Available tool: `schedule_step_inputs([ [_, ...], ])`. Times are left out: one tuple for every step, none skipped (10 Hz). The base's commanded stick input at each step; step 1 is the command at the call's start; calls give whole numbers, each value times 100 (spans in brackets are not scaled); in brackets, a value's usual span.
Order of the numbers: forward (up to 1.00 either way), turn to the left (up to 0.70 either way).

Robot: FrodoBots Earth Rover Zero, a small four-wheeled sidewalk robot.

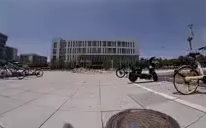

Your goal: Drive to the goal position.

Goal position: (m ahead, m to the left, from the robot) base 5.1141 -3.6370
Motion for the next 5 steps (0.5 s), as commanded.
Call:
schedule_step_inputs([
  [45, 7],
  [45, 9],
  [45, 10],
  [45, 10],
  [45, 10],
])
